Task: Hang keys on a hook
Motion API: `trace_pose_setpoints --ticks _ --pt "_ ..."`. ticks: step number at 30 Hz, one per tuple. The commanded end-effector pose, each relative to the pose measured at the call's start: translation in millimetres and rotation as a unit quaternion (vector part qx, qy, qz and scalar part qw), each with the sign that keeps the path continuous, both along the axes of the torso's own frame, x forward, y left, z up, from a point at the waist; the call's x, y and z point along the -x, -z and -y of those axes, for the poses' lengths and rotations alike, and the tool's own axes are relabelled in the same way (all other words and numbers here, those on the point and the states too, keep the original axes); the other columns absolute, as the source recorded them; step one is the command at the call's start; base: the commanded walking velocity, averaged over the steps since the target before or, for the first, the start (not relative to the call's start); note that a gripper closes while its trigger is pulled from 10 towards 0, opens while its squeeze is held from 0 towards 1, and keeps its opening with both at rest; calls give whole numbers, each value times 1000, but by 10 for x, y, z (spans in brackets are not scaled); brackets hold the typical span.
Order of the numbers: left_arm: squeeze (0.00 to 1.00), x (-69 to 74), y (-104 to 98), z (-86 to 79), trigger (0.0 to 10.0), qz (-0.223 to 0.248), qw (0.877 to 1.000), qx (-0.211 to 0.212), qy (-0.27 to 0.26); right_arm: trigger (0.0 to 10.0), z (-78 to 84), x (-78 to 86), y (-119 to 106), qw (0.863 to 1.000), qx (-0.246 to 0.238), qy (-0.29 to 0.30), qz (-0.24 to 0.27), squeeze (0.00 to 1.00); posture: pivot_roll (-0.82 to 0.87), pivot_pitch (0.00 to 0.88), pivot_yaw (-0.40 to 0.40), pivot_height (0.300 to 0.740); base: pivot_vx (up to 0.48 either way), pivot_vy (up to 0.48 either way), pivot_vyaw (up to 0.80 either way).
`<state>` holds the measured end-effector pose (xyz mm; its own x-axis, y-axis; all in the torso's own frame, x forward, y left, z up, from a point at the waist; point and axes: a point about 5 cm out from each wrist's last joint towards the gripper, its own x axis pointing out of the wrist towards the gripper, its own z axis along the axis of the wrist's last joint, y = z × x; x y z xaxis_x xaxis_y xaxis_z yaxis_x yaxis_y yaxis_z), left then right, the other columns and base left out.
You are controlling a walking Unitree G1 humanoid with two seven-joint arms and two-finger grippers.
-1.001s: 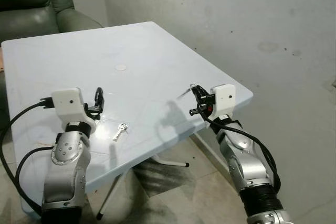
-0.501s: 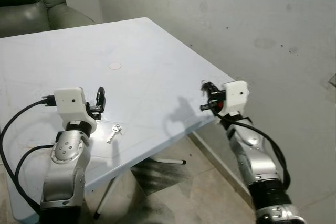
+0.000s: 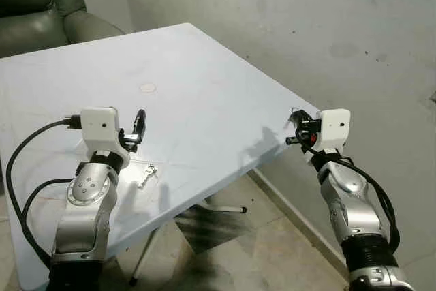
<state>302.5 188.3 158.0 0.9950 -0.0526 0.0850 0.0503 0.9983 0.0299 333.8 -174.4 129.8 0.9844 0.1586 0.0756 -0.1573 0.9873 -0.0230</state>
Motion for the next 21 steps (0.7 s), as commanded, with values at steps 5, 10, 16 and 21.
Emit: trace_pose_setpoints --ticks 5,10,16,21 --pt "0 -33 8 69 10000 -5 999 -19 31 10000 -32 25 -53 1000 -7 6 18 0 -110 0 22 740 0 0 -574" --pt "0 -32 -1 87 10000 -1 998 -25 50 10000 -56 39 -61 1000 -10 7 20 0 -116 0 28 740 0 0 -565" --pt "0 -33 -32 76 10000 4 998 -16 54 10000 -93 48 -75 1000 -12 5 21 0 -110 0 23 740 0 -132 -563" --pt "0 -28 -32 52 10000 5 999 -13 42 10000 -133 42 -83 1000 -14 -1 22 0 -103 0 15 740 0 -480 -557"
